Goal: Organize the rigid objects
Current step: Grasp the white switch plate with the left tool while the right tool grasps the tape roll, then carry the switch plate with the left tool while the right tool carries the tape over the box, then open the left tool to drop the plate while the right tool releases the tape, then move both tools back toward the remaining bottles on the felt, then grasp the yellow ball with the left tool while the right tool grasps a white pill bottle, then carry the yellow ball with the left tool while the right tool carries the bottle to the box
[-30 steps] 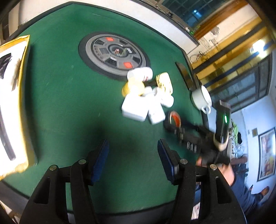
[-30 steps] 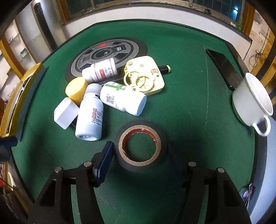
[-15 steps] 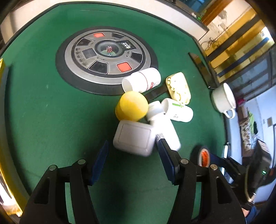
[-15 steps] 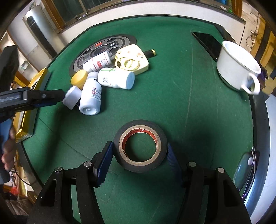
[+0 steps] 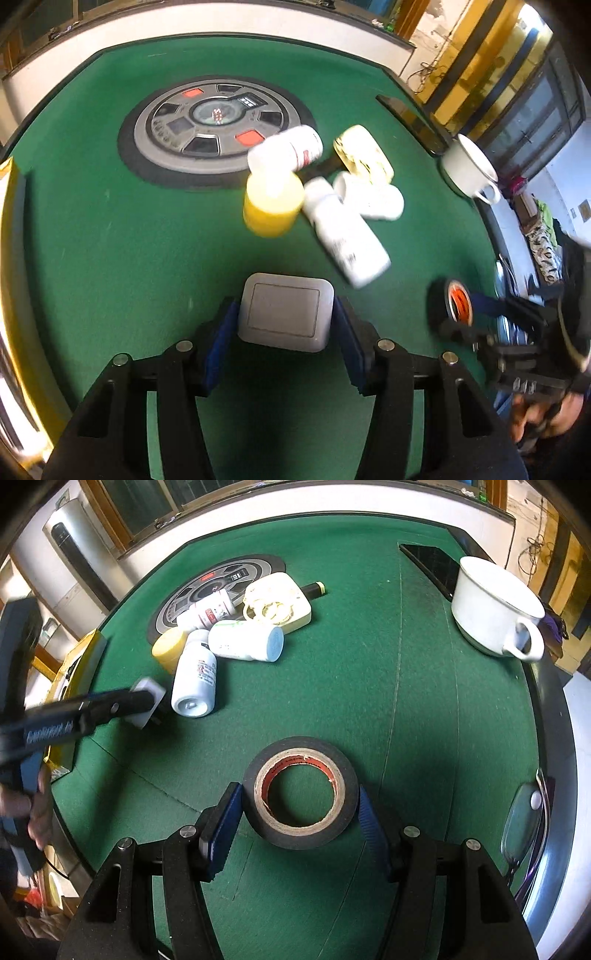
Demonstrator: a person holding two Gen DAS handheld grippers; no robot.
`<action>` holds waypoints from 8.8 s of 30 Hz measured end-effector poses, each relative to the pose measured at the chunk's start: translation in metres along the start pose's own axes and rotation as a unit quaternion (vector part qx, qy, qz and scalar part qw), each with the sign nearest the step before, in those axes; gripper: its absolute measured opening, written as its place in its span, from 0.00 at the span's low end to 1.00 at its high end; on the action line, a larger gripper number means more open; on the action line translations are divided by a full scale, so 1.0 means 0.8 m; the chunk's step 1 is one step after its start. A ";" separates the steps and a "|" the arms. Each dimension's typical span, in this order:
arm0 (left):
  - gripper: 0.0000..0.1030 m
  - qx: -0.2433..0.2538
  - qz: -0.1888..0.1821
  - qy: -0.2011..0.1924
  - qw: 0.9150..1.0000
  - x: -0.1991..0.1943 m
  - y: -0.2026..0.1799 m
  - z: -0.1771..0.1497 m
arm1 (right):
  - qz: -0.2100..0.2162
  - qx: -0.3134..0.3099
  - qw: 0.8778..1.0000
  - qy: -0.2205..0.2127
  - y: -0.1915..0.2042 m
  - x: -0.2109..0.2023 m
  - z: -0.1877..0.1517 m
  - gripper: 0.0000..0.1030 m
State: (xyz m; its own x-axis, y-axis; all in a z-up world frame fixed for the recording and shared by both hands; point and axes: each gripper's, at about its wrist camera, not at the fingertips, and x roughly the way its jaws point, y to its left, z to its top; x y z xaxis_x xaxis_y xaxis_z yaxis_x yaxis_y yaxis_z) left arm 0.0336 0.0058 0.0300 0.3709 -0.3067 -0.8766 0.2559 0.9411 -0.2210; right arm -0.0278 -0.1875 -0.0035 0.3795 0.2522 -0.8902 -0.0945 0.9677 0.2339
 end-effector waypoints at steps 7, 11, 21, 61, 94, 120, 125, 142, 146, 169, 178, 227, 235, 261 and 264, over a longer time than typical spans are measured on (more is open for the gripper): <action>0.50 0.021 0.010 -0.018 1.000 -0.029 -0.004 -0.039 | 0.018 -0.011 1.000 0.000 0.029 -0.006 -0.004 0.55; 0.50 0.034 0.028 -0.040 0.998 -0.048 -0.003 -0.046 | 0.028 -0.032 0.999 -0.001 0.057 -0.006 -0.003 0.55; 0.50 0.024 0.065 -0.081 0.994 -0.093 0.028 -0.061 | 0.049 -0.084 0.995 0.003 0.124 0.000 -0.005 0.55; 0.50 -0.095 0.144 -0.154 0.973 -0.188 0.211 -0.101 | 0.109 -0.196 0.974 -0.019 0.338 0.012 0.047 0.55; 0.50 -0.148 0.133 -0.132 0.971 -0.167 0.312 -0.120 | 0.110 -0.264 0.956 0.065 0.563 0.160 0.116 0.56; 0.50 -0.132 0.137 -0.162 0.968 -0.177 0.231 -0.098 | 0.164 -0.140 0.976 0.027 0.394 0.060 0.133 0.57; 0.50 -0.106 0.126 -0.163 0.973 -0.172 0.191 -0.087 | 0.147 -0.089 0.985 0.016 0.320 0.040 0.125 0.57; 0.50 -0.018 0.059 -0.108 0.992 -0.105 0.054 -0.060 | 0.096 0.050 0.994 -0.004 0.111 0.000 0.089 0.56; 0.50 -0.011 0.050 -0.102 0.993 -0.095 0.038 -0.057 | 0.079 0.044 0.996 -0.003 0.096 0.000 0.088 0.56; 0.50 -0.021 0.044 -0.080 0.996 -0.086 0.051 -0.047 | 0.021 -0.048 0.997 0.051 0.105 0.073 0.117 0.30; 0.59 0.018 -0.002 -0.063 0.998 -0.041 0.021 0.010 | 0.031 0.019 0.998 0.060 0.046 0.036 0.070 0.30; 0.38 -0.004 0.050 -0.134 0.990 -0.094 0.056 -0.035 | 0.077 -0.063 0.994 0.038 0.157 0.012 0.036 0.30; 0.38 -0.040 0.074 -0.158 0.984 -0.131 0.107 -0.049 | 0.099 -0.101 0.990 0.026 0.221 0.010 0.049 0.30; 0.38 -0.146 0.147 -0.126 0.970 -0.159 0.359 -0.045 | 0.163 -0.196 0.966 0.052 0.455 0.094 0.085 0.30; 0.38 -0.152 0.149 -0.114 0.970 -0.145 0.377 -0.037 | 0.154 -0.196 0.967 0.060 0.468 0.111 0.084 0.30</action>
State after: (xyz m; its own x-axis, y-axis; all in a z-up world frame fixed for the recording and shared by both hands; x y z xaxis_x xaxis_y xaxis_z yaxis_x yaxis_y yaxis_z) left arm 0.0419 0.3296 0.0522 0.5851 -0.0063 -0.8109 -0.1547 0.9807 -0.1193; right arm 0.0323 0.1972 0.0310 0.1713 0.5044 -0.8463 -0.5359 0.7685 0.3496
